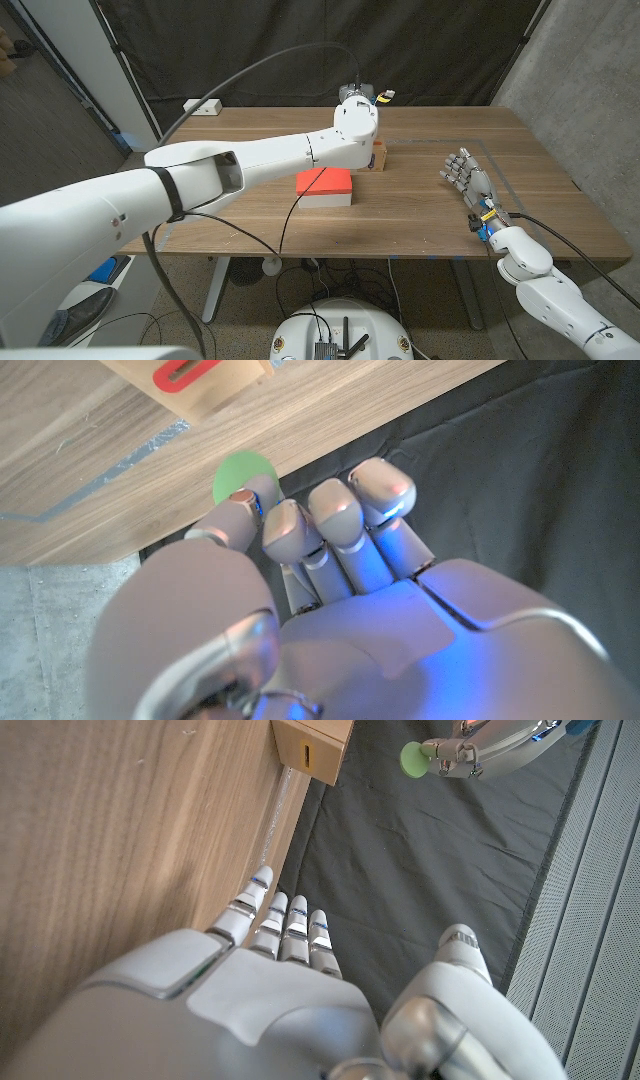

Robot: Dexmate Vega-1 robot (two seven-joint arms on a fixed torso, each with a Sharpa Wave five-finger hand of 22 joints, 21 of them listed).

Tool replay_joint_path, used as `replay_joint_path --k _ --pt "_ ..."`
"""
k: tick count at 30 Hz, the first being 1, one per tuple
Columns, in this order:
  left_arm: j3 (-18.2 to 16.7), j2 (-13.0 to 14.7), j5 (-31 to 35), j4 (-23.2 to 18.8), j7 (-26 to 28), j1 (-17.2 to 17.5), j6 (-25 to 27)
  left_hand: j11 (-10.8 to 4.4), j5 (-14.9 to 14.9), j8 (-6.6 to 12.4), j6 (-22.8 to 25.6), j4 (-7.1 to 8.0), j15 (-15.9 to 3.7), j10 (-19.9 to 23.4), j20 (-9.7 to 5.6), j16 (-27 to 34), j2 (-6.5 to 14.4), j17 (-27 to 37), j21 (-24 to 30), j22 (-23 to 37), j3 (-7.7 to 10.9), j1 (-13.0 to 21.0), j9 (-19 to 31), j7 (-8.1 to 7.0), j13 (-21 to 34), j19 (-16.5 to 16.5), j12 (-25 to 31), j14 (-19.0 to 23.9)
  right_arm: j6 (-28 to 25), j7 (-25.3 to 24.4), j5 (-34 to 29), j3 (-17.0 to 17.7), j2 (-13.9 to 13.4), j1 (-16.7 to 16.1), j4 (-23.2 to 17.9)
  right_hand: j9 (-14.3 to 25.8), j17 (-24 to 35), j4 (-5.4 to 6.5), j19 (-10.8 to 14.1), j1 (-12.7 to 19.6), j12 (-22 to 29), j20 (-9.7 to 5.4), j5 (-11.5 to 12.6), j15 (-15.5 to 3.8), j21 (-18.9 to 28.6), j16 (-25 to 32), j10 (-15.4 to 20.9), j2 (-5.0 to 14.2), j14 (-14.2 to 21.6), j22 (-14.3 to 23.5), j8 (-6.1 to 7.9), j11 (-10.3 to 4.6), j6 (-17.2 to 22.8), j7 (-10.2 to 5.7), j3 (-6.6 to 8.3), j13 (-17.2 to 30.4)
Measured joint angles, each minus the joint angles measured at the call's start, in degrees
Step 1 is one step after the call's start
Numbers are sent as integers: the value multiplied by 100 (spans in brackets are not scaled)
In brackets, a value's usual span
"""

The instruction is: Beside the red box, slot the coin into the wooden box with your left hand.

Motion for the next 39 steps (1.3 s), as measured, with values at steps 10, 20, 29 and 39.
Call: replay_joint_path --k 10,20,29,39 --pt "172 -159 -147 248 80 -63 52 0 0 -8 -1 0 0 0 0 0 0 -9 0 0 0 0 26 2 -24 0 0 0 12 7 9 15 -12 -21 -4 0 0 0 0 0 0 0 0 0 -23 0 0 0 0 0 0 0 0 0 0 0" --pt "254 -237 -275 471 209 -77 40 0 0 -49 18 0 0 0 0 0 0 -24 0 0 0 0 33 21 -21 0 0 0 15 -14 11 23 -3 -21 -14 0 1 0 0 0 0 0 0 0 -22 0 -1 0 0 0 0 0 0 0 0 0" --pt "254 -279 -385 605 287 -24 -30 2 0 -51 83 0 0 2 0 0 0 -26 0 0 0 0 45 104 0 0 0 0 43 -57 -14 36 18 -36 -22 0 1 -24 0 0 0 0 0 0 -22 0 0 0 0 0 0 0 0 0 24 0" --pt "254 -300 -477 711 307 1 -86 5 0 -74 92 0 0 5 0 0 0 -9 0 0 0 0 54 116 -13 0 -28 0 62 -85 -26 52 32 -62 -25 0 2 -24 0 0 0 0 0 0 -22 0 -1 0 0 0 0 0 0 0 24 0"
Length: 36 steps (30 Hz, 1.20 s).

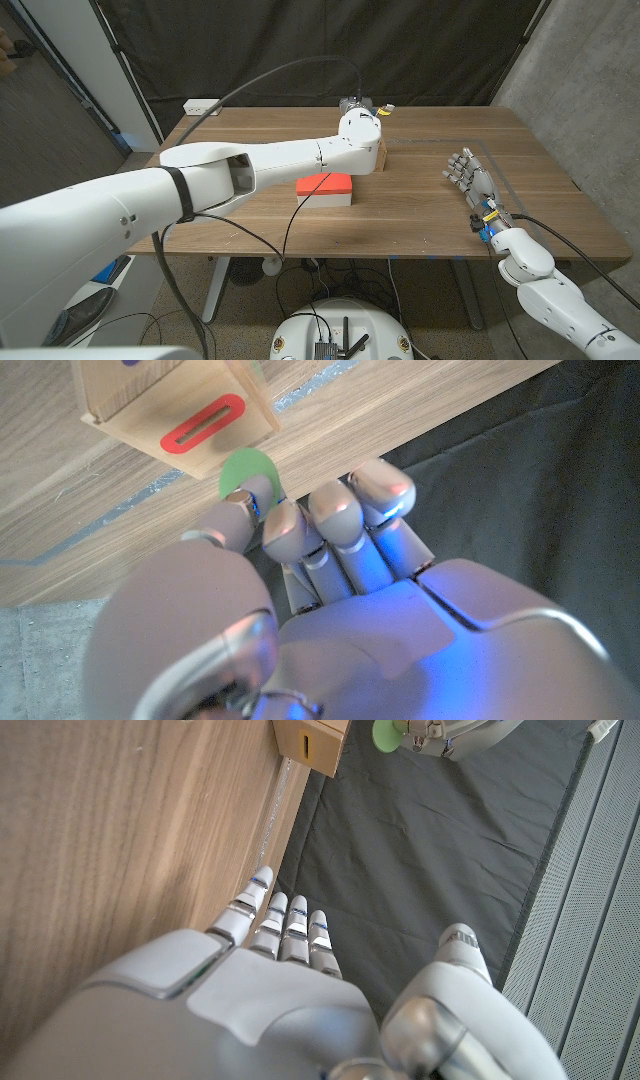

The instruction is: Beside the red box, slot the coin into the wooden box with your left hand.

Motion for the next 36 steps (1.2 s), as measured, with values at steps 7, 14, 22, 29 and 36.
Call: replay_joint_path --k 7,14,22,29,36 --pt "19 -8 -37 63 40 16 -112 5 0 5 8 0 0 5 0 0 0 -13 0 0 0 0 0 11 -4 0 0 0 8 -16 -6 11 8 -22 -2 0 0 0 0 0 0 0 0 0 0 0 0 0 0 0 0 0 0 0 0 0" --pt "49 -4 -27 119 60 29 -242 6 0 13 0 0 0 6 0 0 0 -9 0 0 0 0 -1 19 27 0 0 0 13 -19 -10 13 16 -25 -3 0 0 0 0 0 0 0 0 0 -23 0 0 0 0 0 0 0 0 0 0 0" --pt "86 -25 92 238 67 53 -436 6 0 13 -1 0 0 6 0 0 0 0 0 0 0 0 -3 20 17 0 0 0 13 -21 -9 13 26 -23 12 0 -29 0 0 0 0 0 0 0 -22 0 0 0 0 0 0 0 0 0 0 0" --pt "86 -60 236 337 127 133 -615 8 0 9 32 0 -12 8 0 -26 0 -20 0 0 0 0 -5 24 10 0 0 -12 11 -21 -5 5 30 -10 25 0 -30 0 0 0 0 0 0 0 -22 0 0 0 0 0 0 0 0 0 0 0" --pt "43 -70 372 383 161 223 -709 -4 0 4 32 0 -12 -5 0 -25 0 -39 0 0 0 0 -4 24 15 0 -21 -12 2 -21 -2 -1 34 -5 34 0 -30 0 0 0 0 0 0 0 -22 0 0 0 0 0 0 0 0 0 0 0"
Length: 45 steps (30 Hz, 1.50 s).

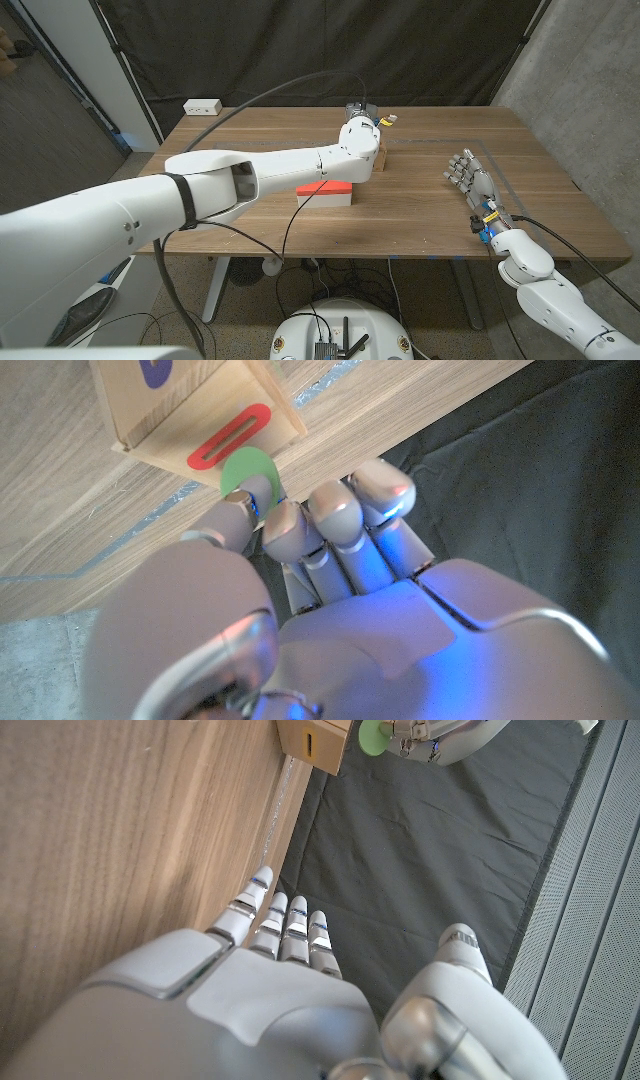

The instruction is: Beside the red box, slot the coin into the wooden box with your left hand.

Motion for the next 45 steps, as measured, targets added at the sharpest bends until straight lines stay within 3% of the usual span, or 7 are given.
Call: replay_joint_path --k 45 --pt "-267 116 1077 -90 264 601 -309 10 0 -71 47 2 13 10 19 2 -31 -14 0 0 -50 30 30 15 12 -23 -45 -11 1 -18 3 38 -31 -124 -74 0 2 0 113 30 0 -31 0 30 0 0 0 30 30 0 0 0 26 -26 0 0"
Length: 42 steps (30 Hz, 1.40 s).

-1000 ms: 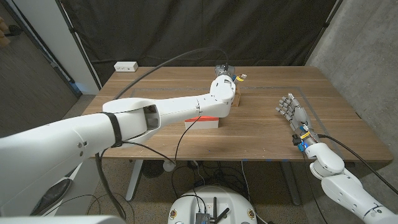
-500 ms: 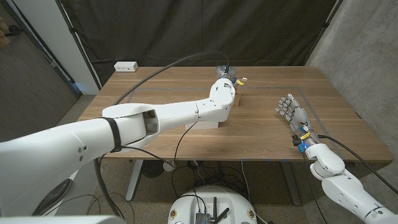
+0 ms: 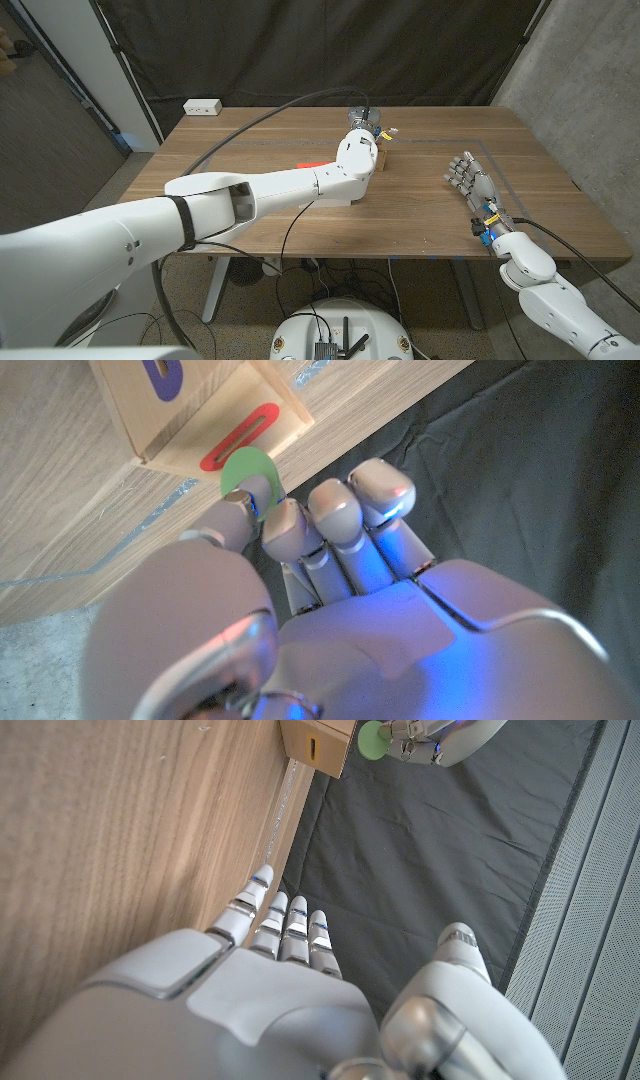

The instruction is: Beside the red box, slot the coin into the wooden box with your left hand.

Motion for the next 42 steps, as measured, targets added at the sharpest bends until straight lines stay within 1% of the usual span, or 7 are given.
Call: replay_joint_path --k 5,35,42 --pt "-44 -21 69 43 6 43 -55 0 0 -18 0 0 0 1 0 0 0 0 0 0 0 0 0 0 0 0 0 0 -1 -4 -13 3 -16 -12 -9 0 0 0 0 0 0 0 0 0 0 0 32 0 0 0 0 -32 0 0 0 0" --pt "-211 -148 214 353 -24 175 -234 0 0 -47 8 -1 0 -1 0 0 0 12 0 0 1 0 26 -7 27 0 0 1 -89 2 -25 -13 -37 32 11 0 1 0 -1 0 0 0 0 -1 0 0 42 0 0 0 0 -21 -4 4 0 0" --pt "-226 -179 214 433 -29 208 -256 1 0 -16 15 -1 0 1 0 0 -30 41 0 0 1 30 26 -13 27 1 0 1 -97 27 -23 -25 -41 51 25 0 1 0 -1 0 0 0 0 -1 0 0 42 0 0 0 0 -21 -4 4 0 0"
